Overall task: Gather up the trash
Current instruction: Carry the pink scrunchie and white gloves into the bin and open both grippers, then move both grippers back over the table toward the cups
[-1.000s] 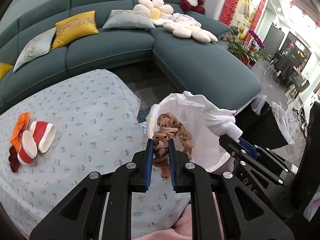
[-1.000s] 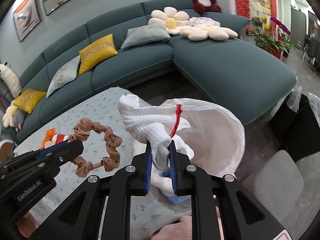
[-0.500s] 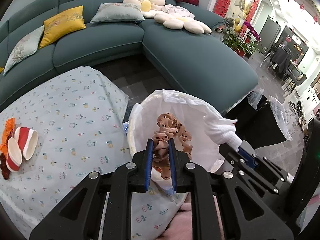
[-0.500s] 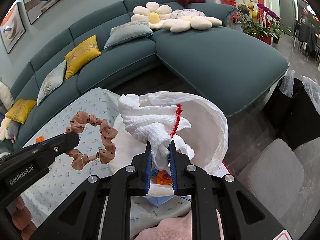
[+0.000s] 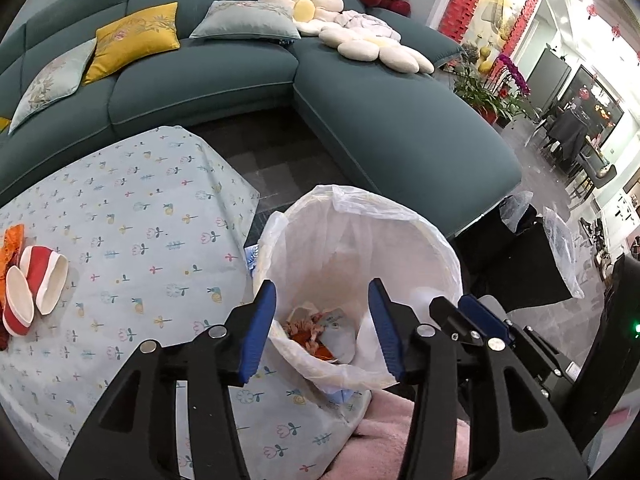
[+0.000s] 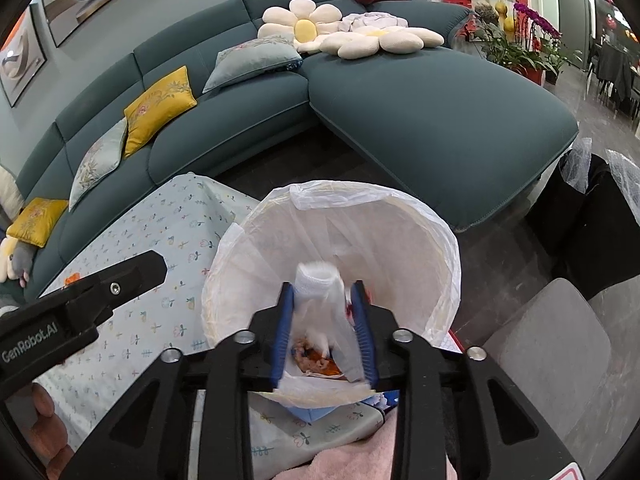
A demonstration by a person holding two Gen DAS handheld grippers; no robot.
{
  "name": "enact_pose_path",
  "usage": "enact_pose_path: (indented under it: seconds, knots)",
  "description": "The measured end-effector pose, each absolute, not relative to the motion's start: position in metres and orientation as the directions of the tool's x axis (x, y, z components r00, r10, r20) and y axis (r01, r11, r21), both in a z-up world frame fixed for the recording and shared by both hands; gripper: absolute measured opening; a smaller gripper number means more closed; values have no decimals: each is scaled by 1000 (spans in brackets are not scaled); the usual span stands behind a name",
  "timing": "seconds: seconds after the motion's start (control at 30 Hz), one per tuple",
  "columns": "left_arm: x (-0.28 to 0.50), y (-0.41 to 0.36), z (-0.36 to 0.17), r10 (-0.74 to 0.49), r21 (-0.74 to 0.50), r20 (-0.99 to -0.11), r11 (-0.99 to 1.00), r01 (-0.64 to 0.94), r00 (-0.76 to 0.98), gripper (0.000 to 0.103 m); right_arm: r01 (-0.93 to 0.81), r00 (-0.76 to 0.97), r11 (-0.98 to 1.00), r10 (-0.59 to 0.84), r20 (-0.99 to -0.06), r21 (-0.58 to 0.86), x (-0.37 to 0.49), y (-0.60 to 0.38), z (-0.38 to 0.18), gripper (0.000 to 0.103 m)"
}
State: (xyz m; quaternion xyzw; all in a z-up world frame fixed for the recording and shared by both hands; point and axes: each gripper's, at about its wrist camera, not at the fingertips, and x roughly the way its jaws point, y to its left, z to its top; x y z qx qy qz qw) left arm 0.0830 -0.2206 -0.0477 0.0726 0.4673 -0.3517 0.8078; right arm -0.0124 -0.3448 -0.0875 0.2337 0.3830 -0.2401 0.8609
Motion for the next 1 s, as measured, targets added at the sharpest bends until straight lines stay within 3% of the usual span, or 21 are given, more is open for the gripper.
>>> enact_pose_path:
  seconds: [0.33,1.0]
  knots:
    - [92,-195,-46,-487,-219,-805,775,593,338,46,569,600,796,-230,-766,207,-6,-329,-79,40]
    - [112,-105,-33,-446,-231,-788,853,469,423,47,456,642,873,-190,-742,171,21,-261,-48,40]
